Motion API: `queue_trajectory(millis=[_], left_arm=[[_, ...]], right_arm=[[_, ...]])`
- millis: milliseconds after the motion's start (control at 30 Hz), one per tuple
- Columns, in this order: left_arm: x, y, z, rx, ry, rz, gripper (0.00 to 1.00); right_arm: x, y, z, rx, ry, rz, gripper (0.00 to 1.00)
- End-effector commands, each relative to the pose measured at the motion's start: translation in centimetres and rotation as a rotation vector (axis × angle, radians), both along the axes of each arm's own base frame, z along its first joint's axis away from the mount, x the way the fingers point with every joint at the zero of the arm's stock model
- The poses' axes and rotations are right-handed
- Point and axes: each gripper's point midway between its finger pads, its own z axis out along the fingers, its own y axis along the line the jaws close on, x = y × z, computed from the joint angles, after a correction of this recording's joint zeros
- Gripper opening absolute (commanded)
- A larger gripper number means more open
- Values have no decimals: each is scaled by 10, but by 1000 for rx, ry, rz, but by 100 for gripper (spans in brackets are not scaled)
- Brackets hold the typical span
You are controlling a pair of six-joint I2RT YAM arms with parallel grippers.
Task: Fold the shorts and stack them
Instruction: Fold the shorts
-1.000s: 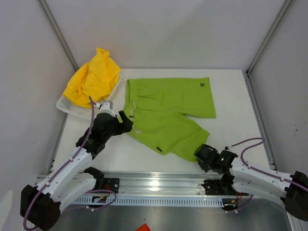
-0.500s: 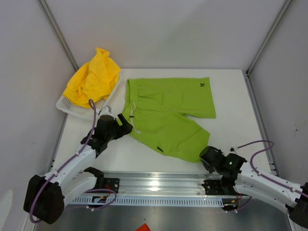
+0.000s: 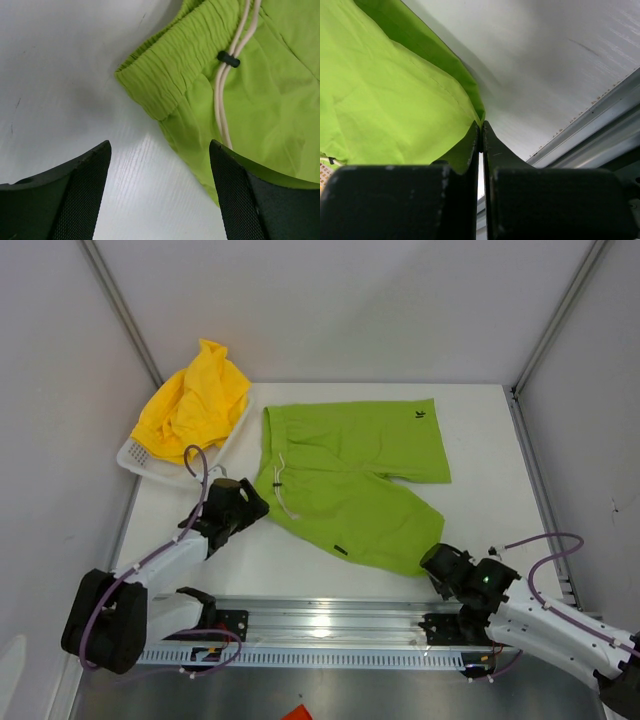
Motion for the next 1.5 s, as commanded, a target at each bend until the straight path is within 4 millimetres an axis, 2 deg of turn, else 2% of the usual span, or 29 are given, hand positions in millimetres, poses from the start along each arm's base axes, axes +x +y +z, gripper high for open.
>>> queue_trajectory(millis=[0, 200, 400, 500, 600, 700, 733, 800, 833, 900, 967, 1033, 1067, 1167, 1200, 1267, 1367, 1400, 1433, 1467], left_arm=[[20, 2, 7, -33, -60, 59, 81], [30, 4, -4, -45, -62, 112, 78], [39, 5, -10, -35, -61, 139, 70], [44, 10, -10, -33, -74, 170, 68], [48, 12, -11, -34, -82, 185, 63], [52, 14, -13, -31, -93, 185, 24], [53, 13, -13, -33, -102, 179, 0], [51, 13, -13, -38, -108, 171, 0], [49, 13, -12, -37, -112, 167, 0], [47, 15, -7, -32, -123, 170, 0], [39, 19, -8, -7, -82, 175, 0], [37, 20, 4, 7, -62, 174, 0], [32, 22, 5, 19, -35, 171, 0], [22, 22, 22, 12, -12, 166, 0], [20, 23, 36, -2, -40, 169, 0], [6, 25, 38, -7, -16, 172, 0], [-8, 26, 53, -35, -39, 163, 0], [-16, 28, 52, -31, -17, 169, 0], [-17, 28, 62, -48, -42, 177, 0], [-20, 28, 64, -52, -37, 178, 0]], right_arm=[[10, -11, 12, -20, -54, -69, 0], [14, -8, 12, -27, -60, -54, 0], [17, -3, 13, -32, -55, -36, 0], [18, -3, 16, -35, -61, -33, 0], [19, -4, 20, -42, -66, -30, 0], [16, -8, 24, -60, -52, -33, 0], [18, -7, 32, -59, -55, -31, 0], [10, -14, 38, -92, -13, -36, 0], [14, -10, 53, -84, -26, -26, 0], [8, -13, 59, -104, 8, -12, 0], [6, -8, 67, -90, 20, 20, 0], [3, -6, 71, -90, 34, 39, 0], [4, -4, 79, -81, 33, 45, 0], [-1, -8, 94, -98, 53, 48, 0], [-3, -9, 97, -105, 60, 52, 0], [-6, -11, 104, -108, 62, 53, 0], [-8, -12, 111, -100, 52, 57, 0], [-8, -12, 113, -97, 47, 59, 0], [-6, -14, 116, -103, 30, 58, 0], [-4, -15, 120, -109, 14, 58, 0]])
